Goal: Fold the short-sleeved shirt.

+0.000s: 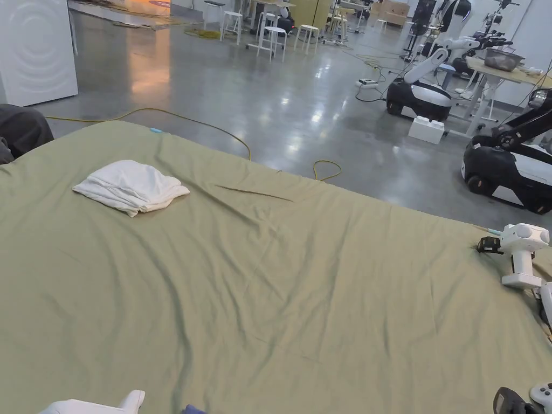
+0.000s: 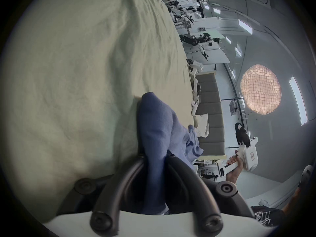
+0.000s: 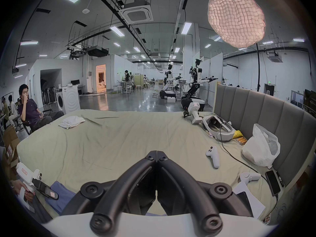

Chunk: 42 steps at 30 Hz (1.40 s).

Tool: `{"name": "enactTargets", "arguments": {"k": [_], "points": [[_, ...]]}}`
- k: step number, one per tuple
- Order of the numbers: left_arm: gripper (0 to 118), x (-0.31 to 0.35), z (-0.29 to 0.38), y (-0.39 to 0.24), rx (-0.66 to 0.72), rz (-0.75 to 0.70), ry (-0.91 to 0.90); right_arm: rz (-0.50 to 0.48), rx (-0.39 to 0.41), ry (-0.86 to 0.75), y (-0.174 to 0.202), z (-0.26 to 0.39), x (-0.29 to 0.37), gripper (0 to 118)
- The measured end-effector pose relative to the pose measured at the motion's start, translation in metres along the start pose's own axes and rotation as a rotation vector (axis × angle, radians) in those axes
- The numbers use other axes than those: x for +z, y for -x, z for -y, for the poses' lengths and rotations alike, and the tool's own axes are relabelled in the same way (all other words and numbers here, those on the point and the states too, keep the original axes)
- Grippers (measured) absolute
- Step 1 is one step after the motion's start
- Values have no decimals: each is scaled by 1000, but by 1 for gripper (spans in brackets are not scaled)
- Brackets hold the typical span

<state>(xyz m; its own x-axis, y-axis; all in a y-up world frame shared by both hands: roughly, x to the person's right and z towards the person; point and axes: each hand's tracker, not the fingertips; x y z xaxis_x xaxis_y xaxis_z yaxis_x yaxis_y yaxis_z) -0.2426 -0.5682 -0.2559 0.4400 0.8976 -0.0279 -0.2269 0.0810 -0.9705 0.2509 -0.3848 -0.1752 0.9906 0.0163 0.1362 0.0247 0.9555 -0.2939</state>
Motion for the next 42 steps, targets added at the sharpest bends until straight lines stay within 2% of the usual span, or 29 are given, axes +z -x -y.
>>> {"name": "enactTargets", "arguments": {"k": [6,8,10,14,17,20,23,36,42], "points": [[11,16,8,-40,-95,-17,-46,-2,7,2,-2,0,0,0],[11,24,3,-45,-181,-67,-70,-2,5,-1,-3,-1,0,0],[11,41,-2,-65,-198,-112,-99,-5,4,-3,-3,-2,0,0],[11,83,-16,-95,-231,-262,-180,-13,6,-6,-5,-2,-2,0],[11,109,-19,-126,-293,-431,-228,-21,3,-11,-5,-3,-3,0],[11,110,-23,-144,-294,-568,-248,-32,-7,-14,-4,-1,-5,0],[11,94,-19,-163,-359,-635,-231,-43,-17,-12,-2,3,-7,0],[11,-27,28,-225,-473,-564,-7,-35,-45,19,-15,14,-7,0],[11,-94,36,-220,-481,-594,62,-11,-57,35,-24,19,-3,0]]}}
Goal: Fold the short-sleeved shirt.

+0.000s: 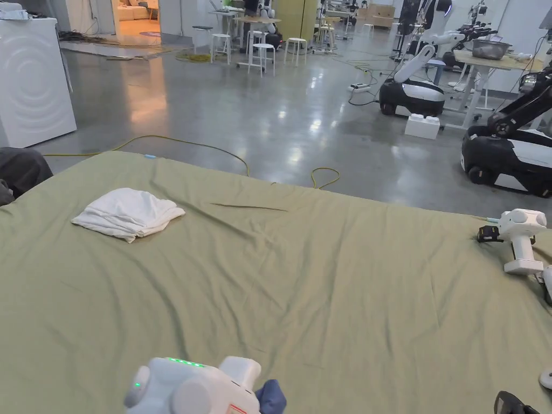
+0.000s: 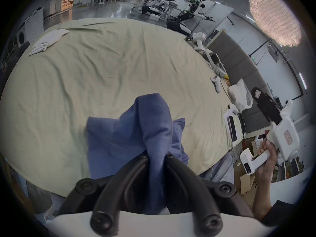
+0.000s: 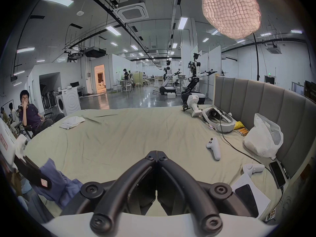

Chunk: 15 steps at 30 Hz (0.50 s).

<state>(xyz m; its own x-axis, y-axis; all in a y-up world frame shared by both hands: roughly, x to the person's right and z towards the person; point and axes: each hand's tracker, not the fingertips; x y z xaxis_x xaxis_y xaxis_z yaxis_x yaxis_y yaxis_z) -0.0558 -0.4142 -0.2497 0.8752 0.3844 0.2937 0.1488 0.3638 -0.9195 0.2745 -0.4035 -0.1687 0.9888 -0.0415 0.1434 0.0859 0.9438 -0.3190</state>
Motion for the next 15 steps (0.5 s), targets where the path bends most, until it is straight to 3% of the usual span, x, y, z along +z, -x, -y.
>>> {"name": "enactTargets", "arguments": {"k": [9,10,12,13,15], "points": [[14,-64,2,-38,-50,-95,94,21,-15,17,-9,5,6,0],[22,-64,3,-38,-38,-84,92,22,-15,21,-9,5,7,0],[56,-56,4,-34,4,4,63,23,-15,22,-11,5,9,0],[66,-50,3,-32,13,54,49,22,-13,21,-11,5,10,0],[66,-34,3,-26,45,141,3,22,-6,23,-12,4,11,0]]}}
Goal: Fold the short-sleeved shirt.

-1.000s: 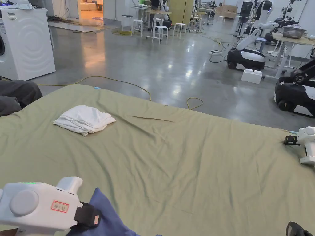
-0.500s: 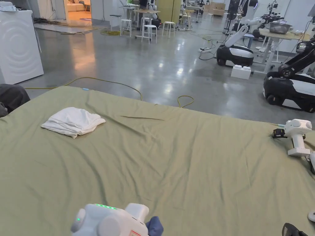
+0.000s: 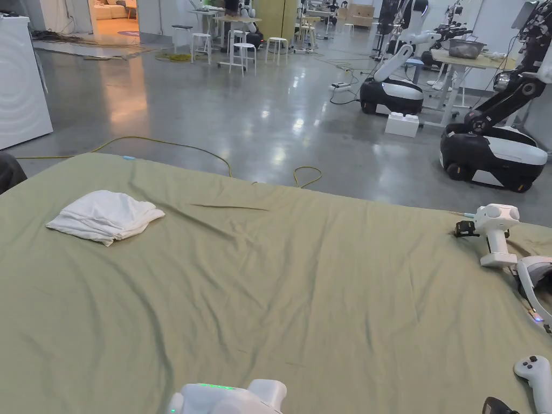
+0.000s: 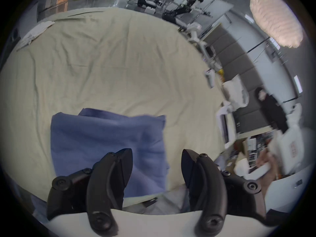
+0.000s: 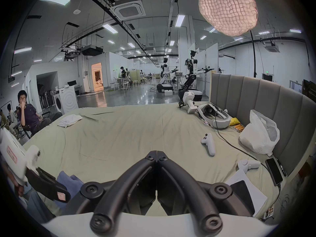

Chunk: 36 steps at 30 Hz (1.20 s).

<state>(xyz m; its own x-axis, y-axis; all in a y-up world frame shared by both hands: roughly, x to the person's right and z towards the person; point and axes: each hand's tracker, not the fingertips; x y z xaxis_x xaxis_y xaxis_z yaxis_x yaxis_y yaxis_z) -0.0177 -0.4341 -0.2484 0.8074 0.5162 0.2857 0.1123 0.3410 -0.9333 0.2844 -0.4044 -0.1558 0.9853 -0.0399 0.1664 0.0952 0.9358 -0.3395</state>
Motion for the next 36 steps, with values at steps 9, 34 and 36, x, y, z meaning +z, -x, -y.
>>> {"name": "enactTargets", "arguments": {"k": [9,34,36], "points": [[15,-9,2,36,84,1,-3,0,-6,6,-1,2,0,0],[12,-5,10,33,-72,-87,-288,20,26,-42,17,-6,-2,0],[12,17,4,35,-120,-175,-401,20,37,-75,25,-10,-4,0]]}}
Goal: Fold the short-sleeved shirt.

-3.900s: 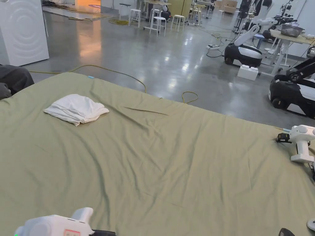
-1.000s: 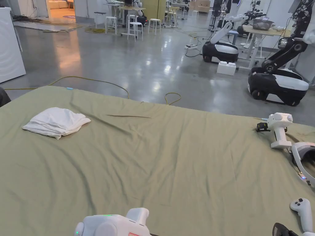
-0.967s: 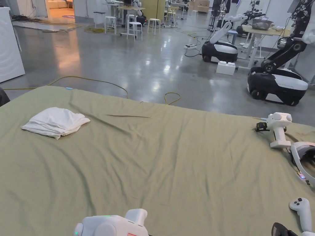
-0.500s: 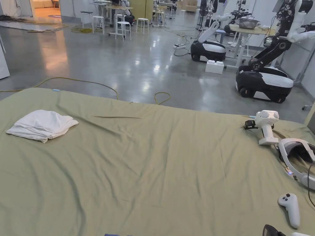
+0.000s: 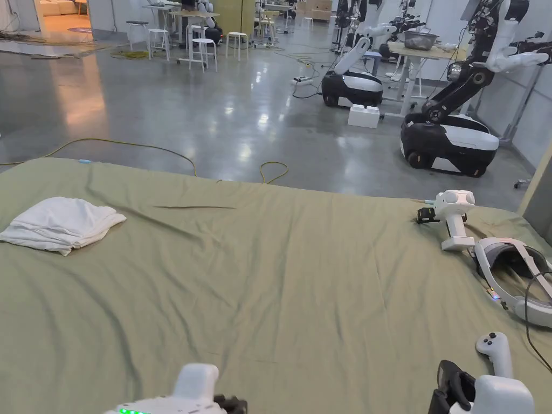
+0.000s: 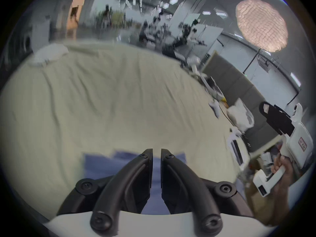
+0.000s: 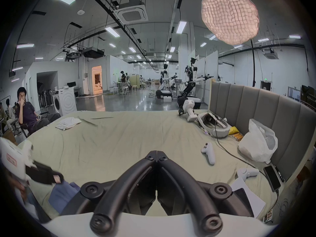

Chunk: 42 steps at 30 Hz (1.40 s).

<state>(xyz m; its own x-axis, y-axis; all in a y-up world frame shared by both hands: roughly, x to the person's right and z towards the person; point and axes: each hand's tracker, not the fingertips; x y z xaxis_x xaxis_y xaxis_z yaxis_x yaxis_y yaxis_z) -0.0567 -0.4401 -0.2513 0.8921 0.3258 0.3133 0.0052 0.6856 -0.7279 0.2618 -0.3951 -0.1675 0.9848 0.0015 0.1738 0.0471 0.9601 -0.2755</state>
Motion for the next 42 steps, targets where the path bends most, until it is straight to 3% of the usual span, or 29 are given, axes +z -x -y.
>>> {"name": "enactTargets", "arguments": {"k": [6,10,19,24,34,37,42], "points": [[12,46,-29,15,-139,-265,-358,27,-6,-106,27,-21,-8,0],[12,65,-40,21,-152,-408,-506,35,-9,-162,39,-36,-10,0],[12,95,-40,31,-136,-494,-777,45,-7,-244,51,-58,-2,0],[13,107,-37,41,-138,-466,-755,13,26,-188,59,-51,5,0],[13,109,11,83,-98,-417,-537,-281,119,243,148,72,11,0],[13,107,30,99,-46,-397,-446,-288,151,332,171,108,2,0],[13,102,59,120,20,-327,-326,-192,131,426,174,145,-27,0]]}}
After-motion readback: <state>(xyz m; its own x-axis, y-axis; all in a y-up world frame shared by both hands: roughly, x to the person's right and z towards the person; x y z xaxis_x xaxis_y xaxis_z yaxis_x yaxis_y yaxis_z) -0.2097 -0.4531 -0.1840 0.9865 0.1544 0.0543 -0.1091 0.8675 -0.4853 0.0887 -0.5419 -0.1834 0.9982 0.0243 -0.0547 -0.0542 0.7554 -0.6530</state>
